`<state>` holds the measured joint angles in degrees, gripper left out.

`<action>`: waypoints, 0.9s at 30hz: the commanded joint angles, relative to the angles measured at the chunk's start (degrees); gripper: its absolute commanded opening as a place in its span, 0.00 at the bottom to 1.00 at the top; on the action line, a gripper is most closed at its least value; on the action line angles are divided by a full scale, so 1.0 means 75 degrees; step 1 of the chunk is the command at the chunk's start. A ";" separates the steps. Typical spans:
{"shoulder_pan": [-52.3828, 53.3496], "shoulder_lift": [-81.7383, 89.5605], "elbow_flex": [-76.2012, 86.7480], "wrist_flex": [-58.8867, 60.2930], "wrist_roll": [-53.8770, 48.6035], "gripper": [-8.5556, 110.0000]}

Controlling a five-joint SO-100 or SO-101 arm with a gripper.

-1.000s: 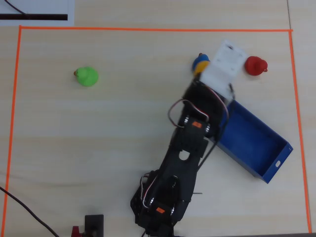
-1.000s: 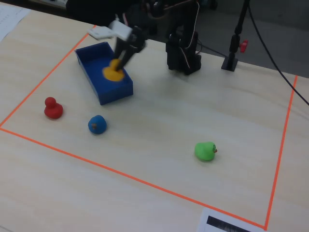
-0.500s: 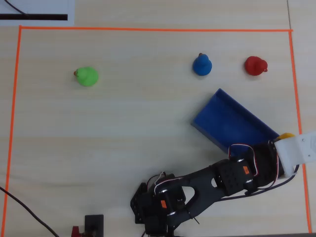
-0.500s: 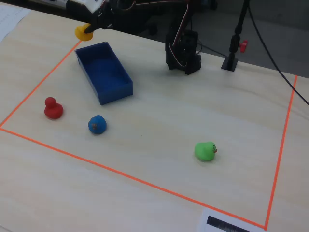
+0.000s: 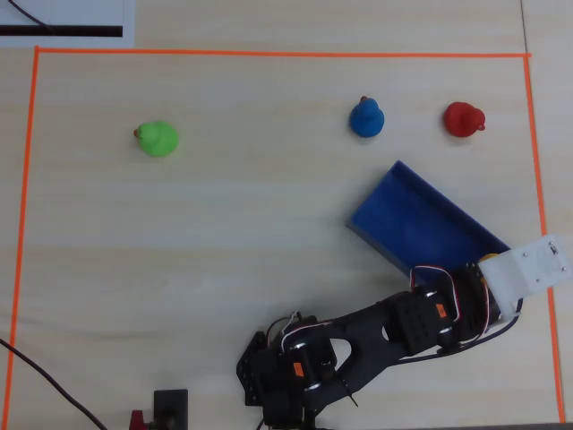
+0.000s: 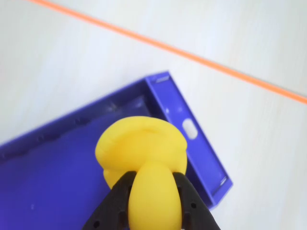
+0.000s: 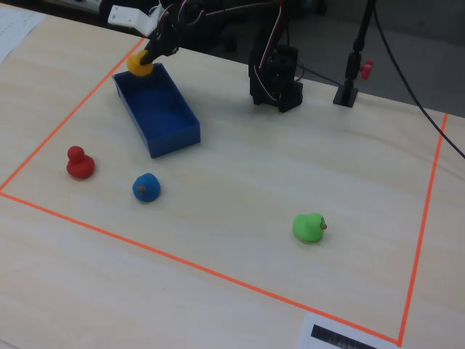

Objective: Grasp yellow duck and put it into box.

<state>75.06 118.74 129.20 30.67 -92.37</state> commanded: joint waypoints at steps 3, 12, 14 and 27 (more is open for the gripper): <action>-0.0188 0.0164 0.0082 0.0574 -0.0270 0.07; -0.0633 0.0410 0.0375 0.0492 -0.0082 0.18; -0.0633 0.0422 0.0504 0.0176 -0.0082 0.22; -0.2402 0.1383 -0.0434 0.0961 0.2812 0.29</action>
<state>64.07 122.78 132.10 33.13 -82.53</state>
